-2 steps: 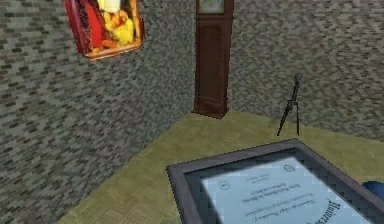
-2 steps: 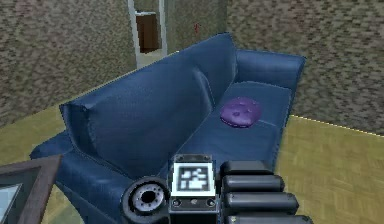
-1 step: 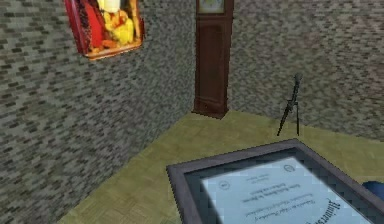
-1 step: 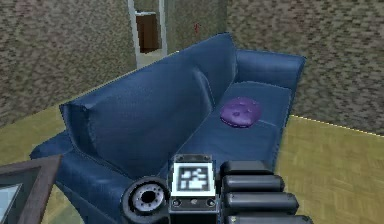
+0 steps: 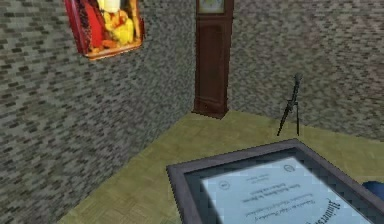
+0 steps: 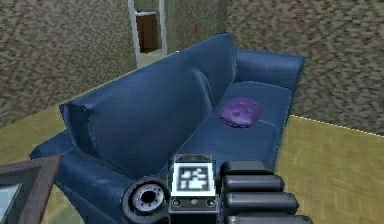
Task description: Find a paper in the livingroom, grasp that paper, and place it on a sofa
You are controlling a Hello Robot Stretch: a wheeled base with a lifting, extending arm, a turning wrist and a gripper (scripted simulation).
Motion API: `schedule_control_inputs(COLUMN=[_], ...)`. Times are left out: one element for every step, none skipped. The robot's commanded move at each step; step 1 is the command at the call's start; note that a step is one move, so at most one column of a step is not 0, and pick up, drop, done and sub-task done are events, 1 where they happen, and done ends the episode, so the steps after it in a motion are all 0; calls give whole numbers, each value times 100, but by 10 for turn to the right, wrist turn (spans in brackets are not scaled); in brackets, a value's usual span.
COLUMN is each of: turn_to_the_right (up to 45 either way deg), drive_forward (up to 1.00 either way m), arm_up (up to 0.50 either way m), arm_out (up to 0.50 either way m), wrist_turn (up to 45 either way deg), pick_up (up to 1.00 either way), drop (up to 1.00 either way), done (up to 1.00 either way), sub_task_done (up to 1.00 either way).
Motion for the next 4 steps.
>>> schedule_control_inputs(turn_to_the_right=[330, 450, 450, -450], drive_forward=[0, 0, 0, 0], arm_up=[0, 0, 0, 0], arm_out=[0, 0, 0, 0], wrist_turn=[0, 0, 0, 0], pick_up=[0, 0, 0, 0], drop=[0, 0, 0, 0], done=[0, 0, 0, 0], sub_task_done=[0, 0, 0, 0])
